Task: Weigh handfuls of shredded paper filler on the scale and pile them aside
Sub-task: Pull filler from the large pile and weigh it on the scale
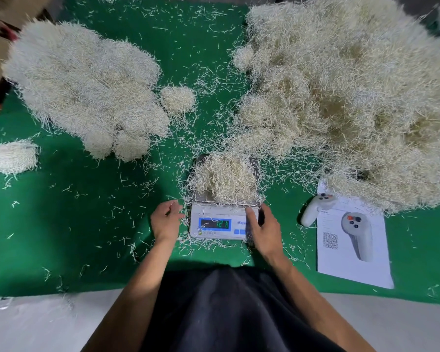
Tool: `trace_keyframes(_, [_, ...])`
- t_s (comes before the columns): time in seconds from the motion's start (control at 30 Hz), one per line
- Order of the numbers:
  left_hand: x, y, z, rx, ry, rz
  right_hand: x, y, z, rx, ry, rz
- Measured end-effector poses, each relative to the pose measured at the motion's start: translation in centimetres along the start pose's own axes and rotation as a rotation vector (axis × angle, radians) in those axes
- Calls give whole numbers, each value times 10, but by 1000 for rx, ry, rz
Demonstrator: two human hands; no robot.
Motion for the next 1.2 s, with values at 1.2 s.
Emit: trace_keyframes(1.2, [109,103,23,781,-232,-675,-91,-113,-85,-101,60,-398])
Point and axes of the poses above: each hand's wrist, its own z-axis away from the middle knuckle, its own x-axis out of the palm, y = z × x, the point moved 3 cm from there along -z, towards the middle knuckle, and after that the axes turned 4 degrees about -x, right-handed, at the moved point
